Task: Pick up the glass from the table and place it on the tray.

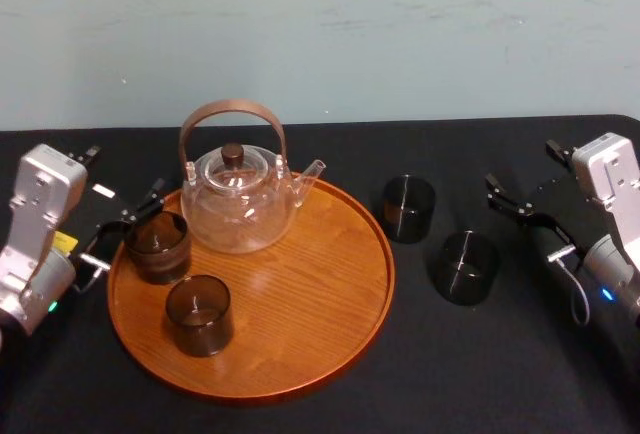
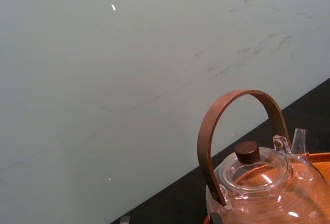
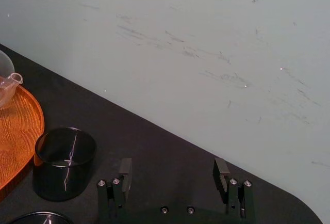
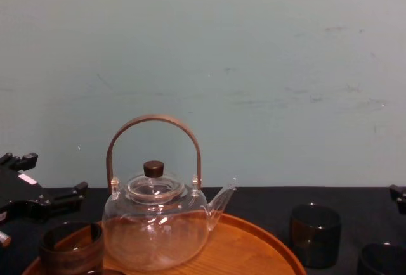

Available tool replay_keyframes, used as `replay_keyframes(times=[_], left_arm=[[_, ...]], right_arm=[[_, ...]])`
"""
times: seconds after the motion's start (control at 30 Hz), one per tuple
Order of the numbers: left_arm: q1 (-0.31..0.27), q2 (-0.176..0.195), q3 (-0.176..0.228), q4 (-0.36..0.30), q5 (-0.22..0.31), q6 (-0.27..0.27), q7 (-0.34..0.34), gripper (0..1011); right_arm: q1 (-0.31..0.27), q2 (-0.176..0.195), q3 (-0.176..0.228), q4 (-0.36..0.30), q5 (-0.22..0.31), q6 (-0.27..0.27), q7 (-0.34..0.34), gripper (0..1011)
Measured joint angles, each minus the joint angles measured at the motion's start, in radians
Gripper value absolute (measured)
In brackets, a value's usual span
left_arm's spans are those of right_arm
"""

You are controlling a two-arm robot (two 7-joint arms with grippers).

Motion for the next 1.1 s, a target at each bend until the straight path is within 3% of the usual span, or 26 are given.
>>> replay_keyframes(times=[1.1], left_arm=[[0.0, 0.0, 0.0, 0.0, 0.0, 0.0, 0.0, 1002]], right_arm=[[0.0, 0.0, 0.0, 0.0, 0.0, 0.0, 0.0, 1002]])
